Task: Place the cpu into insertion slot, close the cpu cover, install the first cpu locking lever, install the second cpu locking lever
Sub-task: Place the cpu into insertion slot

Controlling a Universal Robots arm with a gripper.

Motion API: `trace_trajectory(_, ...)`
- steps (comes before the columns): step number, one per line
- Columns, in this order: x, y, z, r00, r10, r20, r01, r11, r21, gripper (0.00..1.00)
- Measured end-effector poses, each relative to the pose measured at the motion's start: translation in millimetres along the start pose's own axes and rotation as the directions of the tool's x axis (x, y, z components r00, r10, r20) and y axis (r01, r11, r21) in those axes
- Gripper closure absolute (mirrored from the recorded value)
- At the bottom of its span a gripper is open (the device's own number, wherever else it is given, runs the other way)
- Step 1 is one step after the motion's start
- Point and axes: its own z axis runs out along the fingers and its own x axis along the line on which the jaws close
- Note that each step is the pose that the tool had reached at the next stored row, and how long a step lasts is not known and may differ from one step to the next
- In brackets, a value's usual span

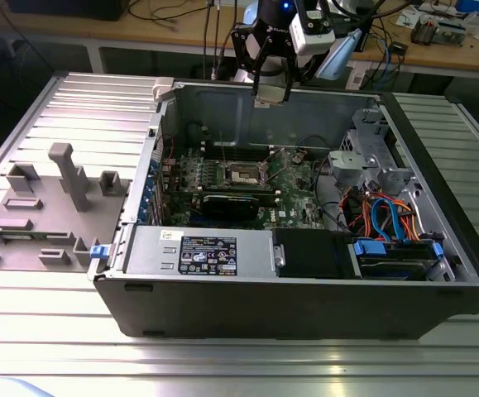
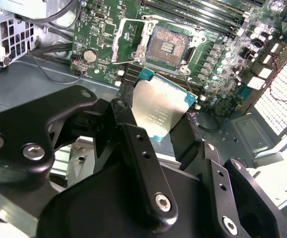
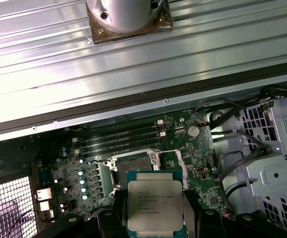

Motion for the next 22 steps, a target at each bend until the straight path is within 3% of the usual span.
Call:
trace_trajectory(18, 0.0, 0.0, 0.0, 1.0000, 0.003, 0.0003, -0.003, 1.0000, -0.0001, 0.46)
trace_trajectory(22, 0.0, -0.1, 0.5, 0.9988, 0.048, 0.0043, -0.048, 0.9988, -0.0009, 0.46)
